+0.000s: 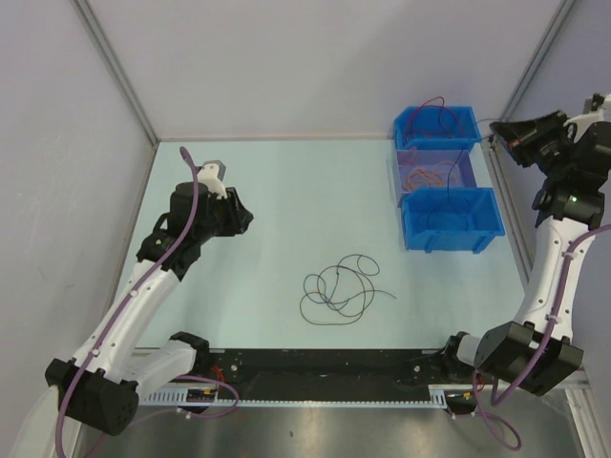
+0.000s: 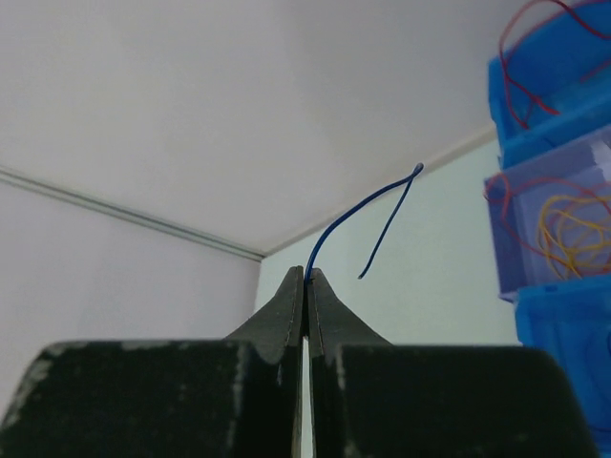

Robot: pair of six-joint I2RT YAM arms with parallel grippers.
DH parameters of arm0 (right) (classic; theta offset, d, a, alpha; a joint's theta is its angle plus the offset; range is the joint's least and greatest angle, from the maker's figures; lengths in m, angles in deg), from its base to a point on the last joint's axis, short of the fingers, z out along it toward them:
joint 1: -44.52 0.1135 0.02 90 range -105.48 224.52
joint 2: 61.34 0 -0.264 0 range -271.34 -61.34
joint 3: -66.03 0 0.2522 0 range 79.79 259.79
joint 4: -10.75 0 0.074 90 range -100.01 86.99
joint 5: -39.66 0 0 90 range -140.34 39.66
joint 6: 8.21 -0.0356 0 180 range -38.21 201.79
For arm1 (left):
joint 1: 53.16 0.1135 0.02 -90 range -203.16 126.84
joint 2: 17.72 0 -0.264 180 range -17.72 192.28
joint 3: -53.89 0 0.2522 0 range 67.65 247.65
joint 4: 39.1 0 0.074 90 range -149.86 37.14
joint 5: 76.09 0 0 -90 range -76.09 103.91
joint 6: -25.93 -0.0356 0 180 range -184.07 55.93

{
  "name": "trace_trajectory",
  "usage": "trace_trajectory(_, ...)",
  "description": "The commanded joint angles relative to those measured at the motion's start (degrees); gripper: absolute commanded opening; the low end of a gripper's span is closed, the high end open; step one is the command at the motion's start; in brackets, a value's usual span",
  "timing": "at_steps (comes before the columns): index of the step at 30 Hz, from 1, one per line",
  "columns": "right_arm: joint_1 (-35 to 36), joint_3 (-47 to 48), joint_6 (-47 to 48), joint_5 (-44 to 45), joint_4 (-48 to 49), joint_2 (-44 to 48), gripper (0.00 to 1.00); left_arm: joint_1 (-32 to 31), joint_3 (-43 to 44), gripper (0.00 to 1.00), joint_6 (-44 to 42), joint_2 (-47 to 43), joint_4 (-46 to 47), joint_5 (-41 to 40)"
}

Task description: Untangle the cables

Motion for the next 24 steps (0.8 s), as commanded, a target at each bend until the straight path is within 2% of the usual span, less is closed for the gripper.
trace_trajectory(1,2.0,-2.6,10.2,5.9,-10.6,-0.2,0.0,0.4,-0.3,0.43,-0.9,-0.5,2.1,1.3)
trace_trajectory(7,4.9,-4.7,14.5,10.8,-13.4,-2.4,0.0,0.4,-0.4,0.43,-0.9,-0.9,2.2,1.4)
trace_trajectory(15,9.3,-8.0,19.1,24.3,-18.0,-5.1,0.0,0.5,-0.6,0.43,-0.8,-1.2,2.3,1.5)
trace_trajectory(19,10.4,-12.1,17.5,31.7,-19.3,-6.4,0.0,0.4,-0.6,0.43,-0.9,-1.2,2.3,1.6)
trace_trajectory(24,10.4,-15.7,15.7,34.9,-18.6,-8.7,0.0,0.4,-0.6,0.43,-0.9,-1.2,2.1,1.4)
